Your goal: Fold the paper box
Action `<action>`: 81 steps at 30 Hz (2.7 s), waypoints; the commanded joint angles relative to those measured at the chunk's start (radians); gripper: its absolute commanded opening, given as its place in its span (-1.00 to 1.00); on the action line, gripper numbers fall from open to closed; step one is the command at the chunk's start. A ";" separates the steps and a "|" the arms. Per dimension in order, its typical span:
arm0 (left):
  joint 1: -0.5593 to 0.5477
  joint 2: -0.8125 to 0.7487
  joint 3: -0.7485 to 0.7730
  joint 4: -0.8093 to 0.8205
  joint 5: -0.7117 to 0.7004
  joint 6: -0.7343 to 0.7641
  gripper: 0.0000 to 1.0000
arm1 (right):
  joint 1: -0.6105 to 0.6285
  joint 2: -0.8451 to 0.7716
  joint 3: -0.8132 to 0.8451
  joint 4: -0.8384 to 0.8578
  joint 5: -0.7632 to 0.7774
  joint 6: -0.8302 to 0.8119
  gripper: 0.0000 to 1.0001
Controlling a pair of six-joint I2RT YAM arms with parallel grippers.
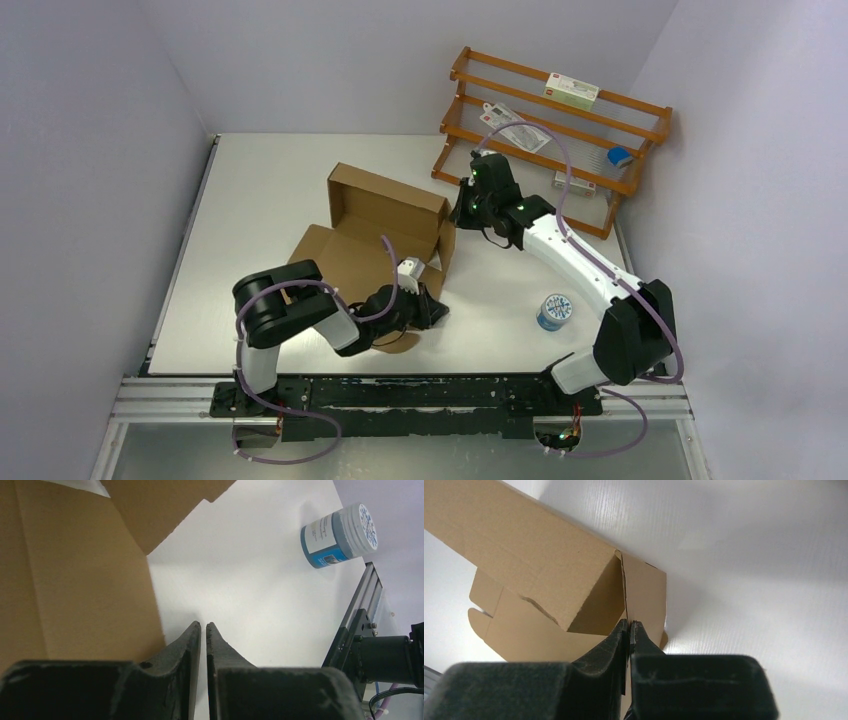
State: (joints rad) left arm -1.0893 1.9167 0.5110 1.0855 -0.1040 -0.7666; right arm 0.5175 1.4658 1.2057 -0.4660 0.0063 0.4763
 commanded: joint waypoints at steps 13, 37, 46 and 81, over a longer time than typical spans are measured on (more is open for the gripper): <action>0.007 -0.502 -0.071 -0.346 -0.108 0.180 -0.56 | 0.038 0.017 0.001 -0.002 0.036 -0.020 -1.00; 0.553 -0.260 0.046 -0.715 0.107 0.269 -0.67 | 0.038 0.041 0.077 -0.039 0.001 -0.048 -1.00; 0.380 -0.256 -0.052 -0.660 0.213 0.141 -0.70 | 0.036 0.073 0.131 -0.039 0.037 0.043 -1.00; 0.121 -0.102 -0.033 -0.281 0.218 -0.113 -0.76 | 0.034 -0.031 -0.054 0.145 -0.090 0.017 -0.35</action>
State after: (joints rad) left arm -0.9539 1.7927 0.5129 0.8005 0.1246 -0.8658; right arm 0.5510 1.4899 1.1877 -0.3698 -0.0250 0.5373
